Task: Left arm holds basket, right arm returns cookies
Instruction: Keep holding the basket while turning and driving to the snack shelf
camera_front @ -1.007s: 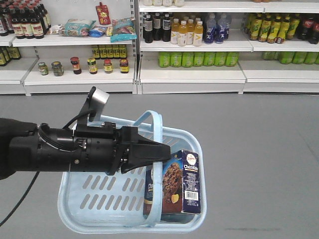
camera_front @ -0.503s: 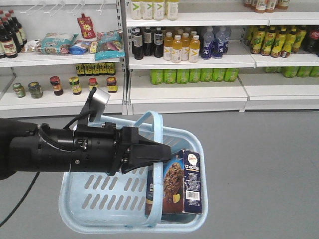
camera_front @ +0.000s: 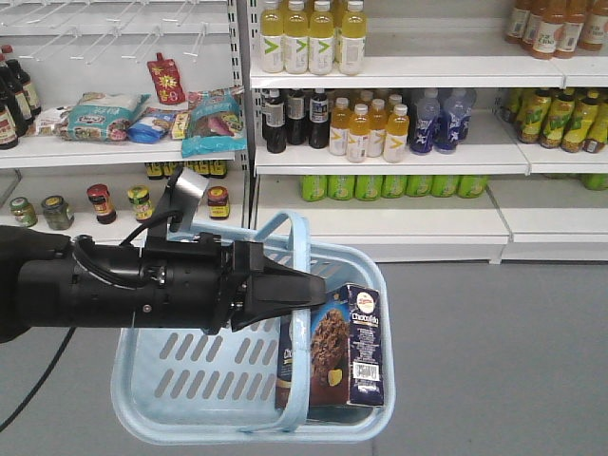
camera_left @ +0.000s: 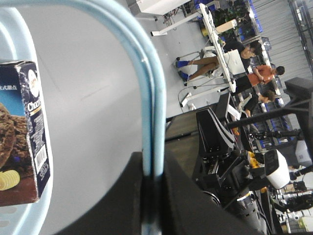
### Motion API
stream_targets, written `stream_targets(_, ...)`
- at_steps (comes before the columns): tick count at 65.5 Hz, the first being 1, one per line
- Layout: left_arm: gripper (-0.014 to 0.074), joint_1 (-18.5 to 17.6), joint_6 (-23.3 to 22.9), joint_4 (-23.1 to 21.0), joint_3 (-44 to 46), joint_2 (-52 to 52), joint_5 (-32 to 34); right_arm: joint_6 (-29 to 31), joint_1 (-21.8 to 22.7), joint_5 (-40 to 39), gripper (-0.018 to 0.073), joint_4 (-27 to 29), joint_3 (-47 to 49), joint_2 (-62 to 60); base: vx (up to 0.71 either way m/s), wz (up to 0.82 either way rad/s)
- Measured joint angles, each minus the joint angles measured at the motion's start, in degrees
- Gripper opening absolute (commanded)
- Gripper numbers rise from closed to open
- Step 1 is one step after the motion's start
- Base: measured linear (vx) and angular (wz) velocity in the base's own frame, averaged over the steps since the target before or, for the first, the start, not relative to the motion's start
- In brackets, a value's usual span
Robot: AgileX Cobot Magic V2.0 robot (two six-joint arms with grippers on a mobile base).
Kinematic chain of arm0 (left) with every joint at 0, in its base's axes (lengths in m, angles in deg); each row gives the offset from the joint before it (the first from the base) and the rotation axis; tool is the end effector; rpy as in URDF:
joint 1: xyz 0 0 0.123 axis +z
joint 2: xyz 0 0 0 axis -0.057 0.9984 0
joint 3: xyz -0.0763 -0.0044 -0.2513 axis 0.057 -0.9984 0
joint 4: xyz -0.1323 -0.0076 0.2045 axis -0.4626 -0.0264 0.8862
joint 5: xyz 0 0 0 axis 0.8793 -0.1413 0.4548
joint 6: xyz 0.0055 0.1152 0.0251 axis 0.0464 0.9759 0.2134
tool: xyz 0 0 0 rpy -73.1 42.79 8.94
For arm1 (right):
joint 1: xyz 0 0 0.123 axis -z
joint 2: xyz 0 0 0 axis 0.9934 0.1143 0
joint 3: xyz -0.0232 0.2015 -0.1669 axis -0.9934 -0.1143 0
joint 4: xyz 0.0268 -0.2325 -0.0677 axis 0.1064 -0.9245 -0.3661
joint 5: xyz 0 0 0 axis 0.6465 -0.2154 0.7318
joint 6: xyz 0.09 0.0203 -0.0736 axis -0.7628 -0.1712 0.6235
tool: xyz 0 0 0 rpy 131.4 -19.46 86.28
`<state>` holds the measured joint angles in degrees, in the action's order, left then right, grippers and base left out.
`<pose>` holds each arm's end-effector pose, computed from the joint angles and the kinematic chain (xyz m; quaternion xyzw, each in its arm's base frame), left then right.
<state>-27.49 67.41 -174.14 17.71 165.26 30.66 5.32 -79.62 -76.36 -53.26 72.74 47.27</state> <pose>0.2357 -0.2066 0.2543 0.0679 0.7884 -0.5835 0.1827 0.0979 -0.0068 0.1962 0.0115 0.7128 -0.0369 0.7003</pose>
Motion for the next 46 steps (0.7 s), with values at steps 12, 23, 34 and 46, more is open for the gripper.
stream_targets(12, -0.0003, 0.0, 0.0, 0.0, 0.0, 0.0, 0.06, 0.0, 0.0, 0.0, -0.0009, 0.0, 0.0, 0.0, 0.48, 0.01)
stream_targets(23, -0.0003, 0.11, 0.0, 0.05, 0.0, 0.0, 0.43, 0.0, 0.0, 0.0, -0.0009, 0.0, 0.0, 0.0, 0.43, -0.25)
stream_targets(34, -0.0003, 0.17, 0.0, 0.05, 0.0, 0.0, 0.55, 0.0, 0.0, 0.0, -0.0009, 0.0, 0.0, 0.0, 0.38, -0.62)
stream_targets(46, -0.0003, 0.17, 0.0, 0.0, 0.0, 0.0, 0.55, 0.0, 0.0, 0.0, -0.0008, 0.0, 0.0, 0.0, 0.33, -0.84)
